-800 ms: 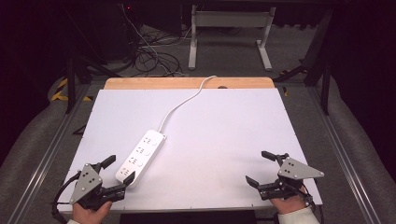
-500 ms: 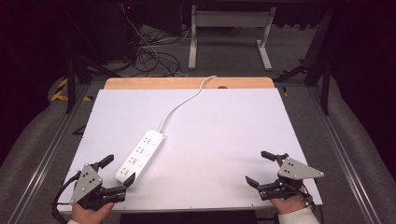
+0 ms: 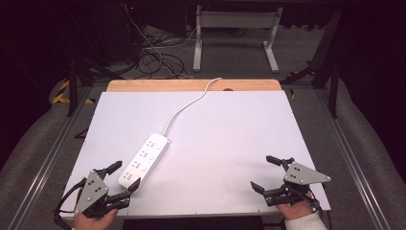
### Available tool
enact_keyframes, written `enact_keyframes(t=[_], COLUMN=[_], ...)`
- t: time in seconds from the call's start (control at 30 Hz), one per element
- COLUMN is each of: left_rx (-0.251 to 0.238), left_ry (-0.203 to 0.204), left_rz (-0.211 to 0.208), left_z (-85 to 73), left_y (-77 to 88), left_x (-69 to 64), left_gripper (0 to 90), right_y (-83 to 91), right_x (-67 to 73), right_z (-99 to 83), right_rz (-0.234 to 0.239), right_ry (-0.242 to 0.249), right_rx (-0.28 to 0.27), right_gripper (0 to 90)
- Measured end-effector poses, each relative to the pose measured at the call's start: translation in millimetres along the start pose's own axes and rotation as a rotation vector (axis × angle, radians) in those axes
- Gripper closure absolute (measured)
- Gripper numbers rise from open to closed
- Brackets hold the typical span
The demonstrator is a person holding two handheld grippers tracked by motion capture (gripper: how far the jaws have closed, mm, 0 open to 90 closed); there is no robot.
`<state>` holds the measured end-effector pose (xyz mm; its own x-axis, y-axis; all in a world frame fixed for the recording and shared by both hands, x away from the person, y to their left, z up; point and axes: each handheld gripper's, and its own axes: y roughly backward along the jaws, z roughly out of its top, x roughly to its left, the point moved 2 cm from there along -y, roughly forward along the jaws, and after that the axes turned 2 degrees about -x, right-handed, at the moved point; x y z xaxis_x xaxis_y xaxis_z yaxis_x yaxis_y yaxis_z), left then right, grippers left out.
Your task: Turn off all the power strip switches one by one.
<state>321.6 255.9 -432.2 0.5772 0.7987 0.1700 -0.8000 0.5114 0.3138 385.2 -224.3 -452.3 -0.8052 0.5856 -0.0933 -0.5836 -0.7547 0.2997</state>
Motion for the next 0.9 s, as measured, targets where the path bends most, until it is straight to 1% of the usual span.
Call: enact_keyframes(t=[0.03, 0.1, 0.13, 0.17, 0.2, 0.23, 0.3, 0.33, 0.37, 0.4, 0.43, 0.47, 0.5, 0.53, 0.57, 0.63, 0.67, 0.7, 0.73, 0.77, 0.8, 0.83, 0.87, 0.9], left_rx=[-0.003, 0.004, -0.001, -0.004, 0.002, 0.004, 0.009, 0.012, 0.014, 0.014, 0.015, 0.008, -0.005, -0.015, -0.011, -0.003, 0.034, 0.034, 0.047, 0.061, 0.061, 0.078, 0.078, 0.092], left_ry=[0.013, 0.019, 0.032, 0.039, 0.047, 0.047, 0.046, 0.051, 0.06, 0.06, 0.068, 0.085, 0.096, 0.099, 0.09, 0.084, 0.07, 0.07, 0.068, 0.063, 0.063, 0.057, 0.057, 0.053], left_rz=[-0.005, -0.009, -0.031, -0.037, -0.035, -0.033, -0.007, -0.004, 0.012, 0.012, 0.011, 0.012, 0.004, -0.002, -0.002, 0.005, -0.021, -0.021, -0.038, -0.037, -0.037, -0.024, -0.024, -0.005], left_z=[1.0, 2.7, 3.2, 4.4, 5.8, 7.4, 9.9, 10.8, 12.4, 12.4, 13.4, 14.1, 14.8, 15.7, 17.6, 18.1, 18.6, 18.6, 18.9, 19.2, 19.2, 19.4, 19.4, 19.8], left_y=[0.1, 1.2, 2.2, 3.4, 4.1, 4.8, 5.8, 5.9, 6.1, 6.1, 6.1, 6.4, 7.5, 8.3, 8.2, 7.4, 4.0, 4.0, 1.6, -2.2, -2.2, -5.8, -5.8, -9.8], left_x=[0.0, 1.3, 1.3, 1.7, 2.0, 2.6, 3.7, 4.2, 5.6, 5.6, 7.0, 7.8, 8.7, 10.4, 12.2, 12.1, 14.0, 14.0, 15.0, 16.7, 16.7, 18.6, 18.6, 21.4], left_gripper=[26.7, 32.4, 35.1, 35.3, 35.2, 35.2, 33.3, 33.3, 32.3, 32.3, 32.3, 32.4, 33.5, 33.5, 41.7, 46.4, 50.9, 51.3, 51.3, 50.9, 50.3, 50.0, 50.0, 50.2], right_y=[0.0, 0.2, 0.1, -0.4, -0.6, -0.6, -1.0, -1.0, -0.8, -0.6, -0.5, -0.4, -0.4, -0.4, -0.7, -1.1, -1.2, -1.3, -1.3, -1.4, -1.4, -1.4, -1.5, -1.6], right_x=[0.0, 0.4, 0.5, 0.3, 0.7, 0.7, 1.5, 1.5, 1.5, 1.6, 1.6, 1.6, 1.6, 1.6, 1.7, 2.1, 2.4, 2.4, 2.4, 2.4, 2.4, 2.5, 2.4, 2.5], right_z=[0.0, 0.0, 0.0, 0.0, -0.1, -0.1, 0.2, 0.2, 0.4, 0.3, 0.3, 0.3, 0.3, 0.3, 0.4, 0.4, 0.5, 0.6, 0.6, 0.5, 0.5, 0.5, 0.5, 0.5], right_rz=[0.0, 0.001, 0.002, 0.004, 0.004, 0.004, 0.005, 0.005, 0.006, 0.006, 0.005, 0.005, 0.005, 0.005, 0.009, 0.009, 0.009, 0.009, 0.009, 0.009, 0.009, 0.009, 0.009, 0.01], right_ry=[0.0, 0.001, 0.001, 0.004, -0.003, -0.003, 0.003, 0.003, 0.004, 0.005, 0.005, 0.004, 0.004, 0.004, 0.005, 0.005, 0.0, 0.0, 0.0, 0.004, 0.005, 0.005, 0.005, 0.004], right_rx=[0.0, 0.004, 0.005, 0.001, 0.005, 0.005, 0.007, 0.007, 0.006, 0.007, 0.006, 0.006, 0.006, 0.006, 0.004, 0.004, 0.003, 0.003, 0.003, 0.004, 0.004, 0.004, 0.004, 0.005], right_gripper=[4.5, 4.6, 4.6, 4.6, 4.6, 4.6, 4.6, 4.6, 4.6, 4.7, 4.6, 4.6, 4.6, 4.6, 4.6, 4.6, 4.6, 4.6, 4.6, 4.6, 4.6, 4.6, 4.6, 4.6])
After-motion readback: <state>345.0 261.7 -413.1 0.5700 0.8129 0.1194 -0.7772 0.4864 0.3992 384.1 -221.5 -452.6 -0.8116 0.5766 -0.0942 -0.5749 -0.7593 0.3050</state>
